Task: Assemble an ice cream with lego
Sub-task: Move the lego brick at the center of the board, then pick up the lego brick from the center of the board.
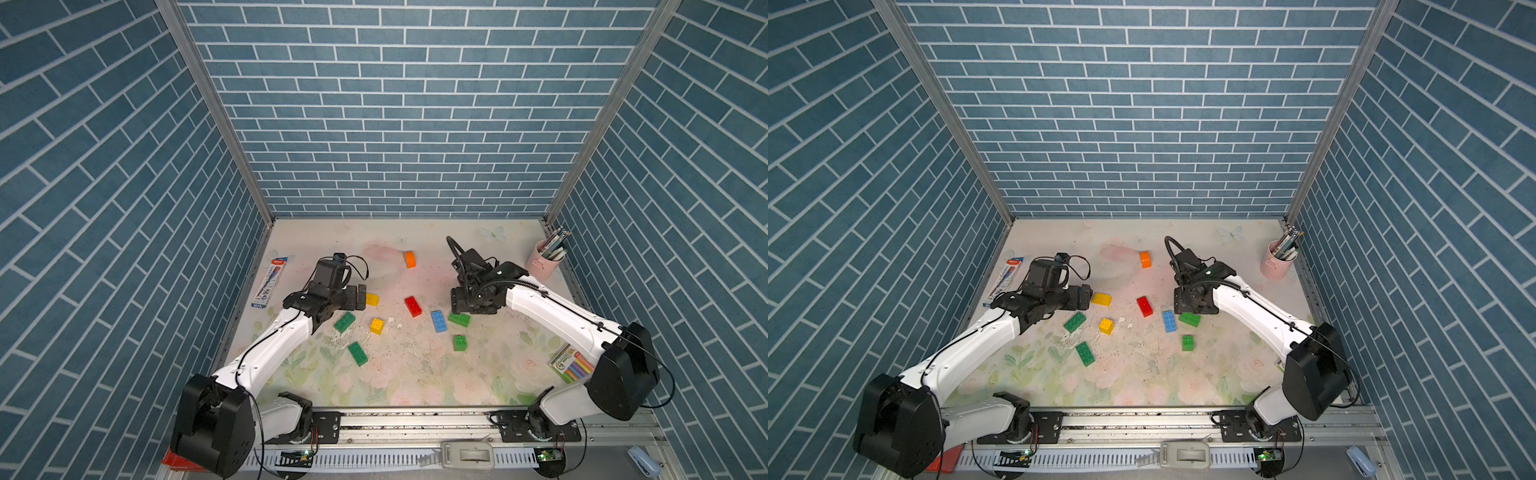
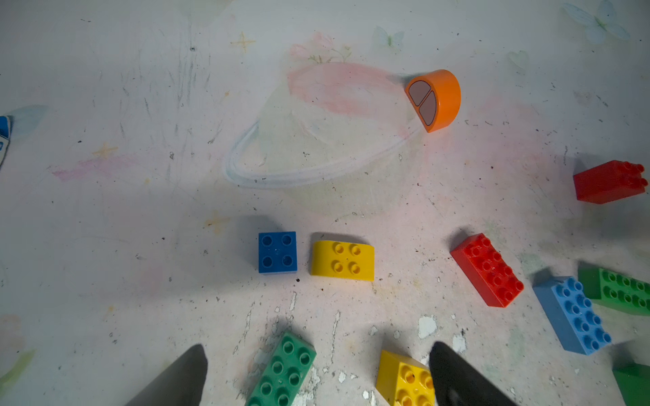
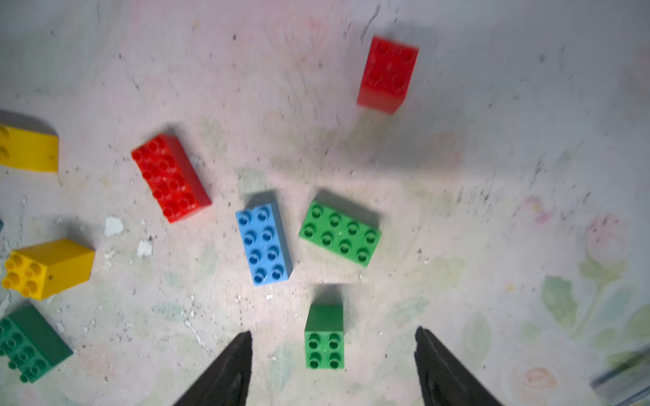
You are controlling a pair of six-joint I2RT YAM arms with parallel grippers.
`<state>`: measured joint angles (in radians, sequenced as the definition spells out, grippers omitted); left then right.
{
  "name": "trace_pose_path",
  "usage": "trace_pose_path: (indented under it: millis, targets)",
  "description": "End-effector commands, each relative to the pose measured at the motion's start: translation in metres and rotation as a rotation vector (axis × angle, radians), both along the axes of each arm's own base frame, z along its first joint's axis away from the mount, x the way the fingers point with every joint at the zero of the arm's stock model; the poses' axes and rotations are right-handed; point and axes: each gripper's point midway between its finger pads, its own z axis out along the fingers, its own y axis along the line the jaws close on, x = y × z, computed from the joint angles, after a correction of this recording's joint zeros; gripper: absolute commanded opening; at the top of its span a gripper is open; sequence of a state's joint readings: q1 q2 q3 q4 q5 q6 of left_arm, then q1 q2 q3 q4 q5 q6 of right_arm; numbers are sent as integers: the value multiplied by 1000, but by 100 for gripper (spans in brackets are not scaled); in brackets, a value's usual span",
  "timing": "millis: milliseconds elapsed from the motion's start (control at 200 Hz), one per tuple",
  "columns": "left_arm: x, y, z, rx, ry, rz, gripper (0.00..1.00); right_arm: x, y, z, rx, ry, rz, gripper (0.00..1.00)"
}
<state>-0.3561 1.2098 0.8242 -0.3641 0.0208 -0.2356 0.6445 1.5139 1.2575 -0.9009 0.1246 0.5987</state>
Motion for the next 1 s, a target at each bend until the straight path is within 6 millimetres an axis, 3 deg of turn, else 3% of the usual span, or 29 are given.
trace_pose_path:
  millis: [0, 260, 410, 575, 995]
  targets:
    - [1, -5, 3, -22, -5, -8, 100, 31, -11, -5, -70, -5, 57, 74]
    - [0, -4, 3, -16, -7, -8, 100, 105, -8, -39, -26, 9, -42, 73]
    - [-1, -3, 3, -14, -4, -7, 100, 129, -5, -61, 32, 22, -100, 70]
    - [-3, -2, 3, -7, -4, -4, 100, 137, -8, -78, 12, 48, -125, 65]
    - [-3, 0, 3, 0, -4, 1, 100, 127, -16, -97, -16, 87, -141, 51]
